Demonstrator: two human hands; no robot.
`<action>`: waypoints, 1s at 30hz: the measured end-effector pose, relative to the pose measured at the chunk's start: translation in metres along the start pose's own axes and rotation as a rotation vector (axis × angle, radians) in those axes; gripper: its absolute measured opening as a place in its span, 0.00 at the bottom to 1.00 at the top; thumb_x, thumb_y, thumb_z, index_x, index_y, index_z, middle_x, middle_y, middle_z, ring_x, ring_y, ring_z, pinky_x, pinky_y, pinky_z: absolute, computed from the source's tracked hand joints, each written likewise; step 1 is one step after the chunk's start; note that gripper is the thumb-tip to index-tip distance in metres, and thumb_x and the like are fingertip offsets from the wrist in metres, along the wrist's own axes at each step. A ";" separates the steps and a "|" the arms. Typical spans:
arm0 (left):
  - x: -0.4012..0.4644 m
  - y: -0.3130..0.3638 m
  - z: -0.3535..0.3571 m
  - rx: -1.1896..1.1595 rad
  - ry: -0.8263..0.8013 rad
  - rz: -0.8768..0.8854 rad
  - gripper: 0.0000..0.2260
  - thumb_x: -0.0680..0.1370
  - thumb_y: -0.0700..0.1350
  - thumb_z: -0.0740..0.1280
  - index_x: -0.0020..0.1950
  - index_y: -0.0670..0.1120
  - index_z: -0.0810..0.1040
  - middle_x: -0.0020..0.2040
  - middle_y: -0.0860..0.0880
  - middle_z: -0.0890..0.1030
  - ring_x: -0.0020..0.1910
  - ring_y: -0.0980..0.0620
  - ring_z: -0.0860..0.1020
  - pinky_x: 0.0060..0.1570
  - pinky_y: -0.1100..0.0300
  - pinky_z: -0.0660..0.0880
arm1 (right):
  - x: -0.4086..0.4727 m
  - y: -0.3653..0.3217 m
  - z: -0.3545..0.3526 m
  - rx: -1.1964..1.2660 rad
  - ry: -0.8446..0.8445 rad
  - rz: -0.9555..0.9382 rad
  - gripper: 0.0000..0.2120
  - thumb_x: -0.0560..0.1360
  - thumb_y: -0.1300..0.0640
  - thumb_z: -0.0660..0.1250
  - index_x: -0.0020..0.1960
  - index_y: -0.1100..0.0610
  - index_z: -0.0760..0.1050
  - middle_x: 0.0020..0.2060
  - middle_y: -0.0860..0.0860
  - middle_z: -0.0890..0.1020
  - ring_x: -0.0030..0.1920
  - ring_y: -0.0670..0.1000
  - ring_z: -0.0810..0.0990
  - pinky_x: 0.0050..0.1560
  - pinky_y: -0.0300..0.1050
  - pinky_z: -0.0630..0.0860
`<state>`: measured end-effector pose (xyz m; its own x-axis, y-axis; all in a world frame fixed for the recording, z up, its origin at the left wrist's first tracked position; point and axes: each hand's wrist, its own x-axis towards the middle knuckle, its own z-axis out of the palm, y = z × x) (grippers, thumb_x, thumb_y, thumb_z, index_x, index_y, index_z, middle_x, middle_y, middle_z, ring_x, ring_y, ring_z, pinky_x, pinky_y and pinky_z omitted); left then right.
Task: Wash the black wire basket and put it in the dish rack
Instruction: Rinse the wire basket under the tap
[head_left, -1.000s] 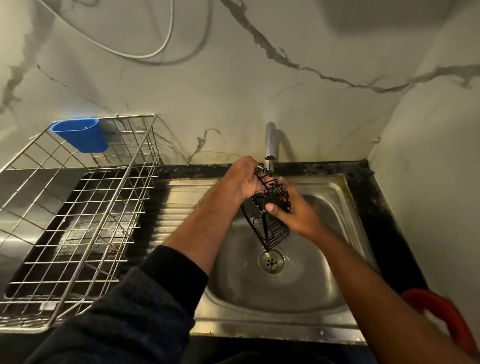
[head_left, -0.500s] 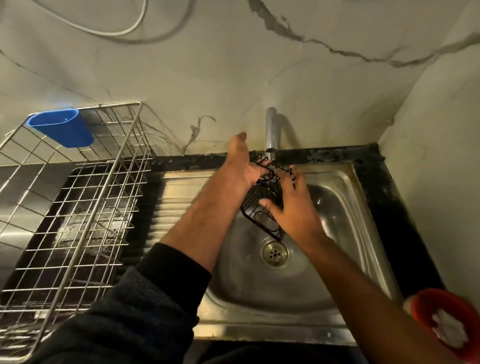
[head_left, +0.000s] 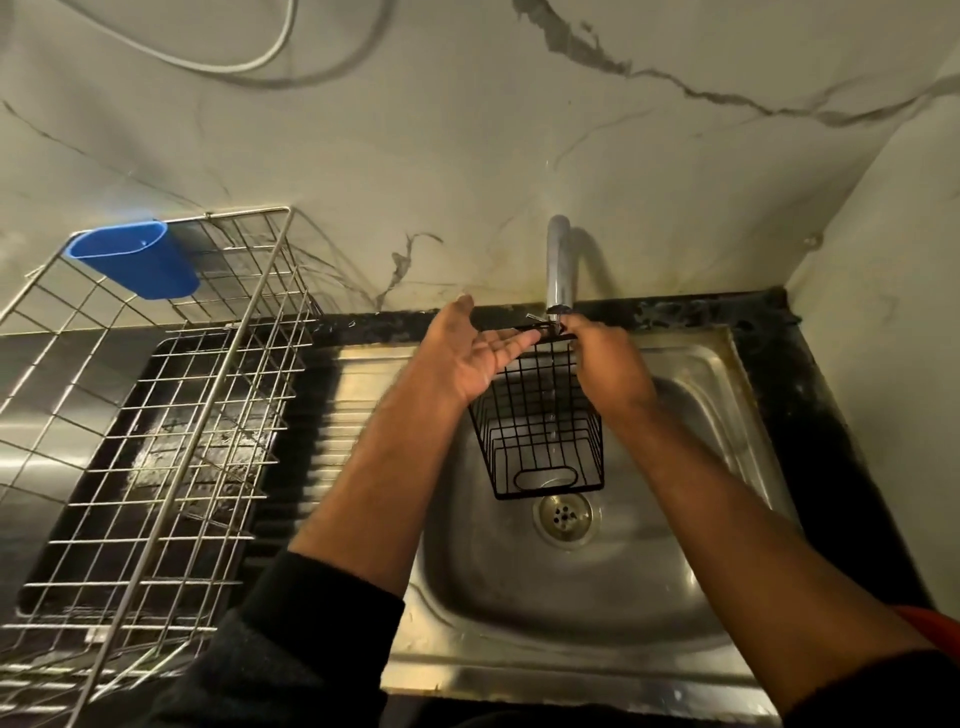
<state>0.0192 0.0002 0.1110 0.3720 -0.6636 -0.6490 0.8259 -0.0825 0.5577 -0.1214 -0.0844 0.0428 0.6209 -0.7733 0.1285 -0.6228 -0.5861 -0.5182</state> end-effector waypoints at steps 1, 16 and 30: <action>0.001 0.002 -0.004 -0.002 0.012 -0.008 0.27 0.87 0.52 0.55 0.82 0.44 0.51 0.69 0.22 0.67 0.62 0.26 0.78 0.61 0.39 0.79 | 0.000 -0.003 0.002 -0.019 -0.022 -0.009 0.22 0.80 0.67 0.59 0.73 0.55 0.69 0.57 0.56 0.82 0.52 0.53 0.83 0.55 0.48 0.80; -0.005 -0.035 -0.034 1.404 0.264 0.848 0.10 0.81 0.49 0.69 0.60 0.47 0.83 0.51 0.52 0.84 0.49 0.55 0.81 0.51 0.59 0.79 | 0.011 0.004 0.002 0.034 0.035 0.030 0.18 0.79 0.67 0.62 0.67 0.54 0.76 0.51 0.54 0.84 0.42 0.47 0.81 0.47 0.47 0.82; 0.006 -0.043 -0.035 1.622 0.183 0.882 0.10 0.83 0.53 0.65 0.50 0.46 0.77 0.42 0.48 0.80 0.41 0.47 0.78 0.39 0.53 0.74 | 0.014 -0.021 0.001 0.466 0.068 0.057 0.10 0.73 0.64 0.73 0.53 0.56 0.82 0.47 0.48 0.85 0.46 0.43 0.84 0.49 0.47 0.84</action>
<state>0.0007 0.0258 0.0644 0.5428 -0.8351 0.0896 -0.7309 -0.4171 0.5402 -0.0998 -0.0827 0.0547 0.5494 -0.8244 0.1357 -0.3656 -0.3833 -0.8482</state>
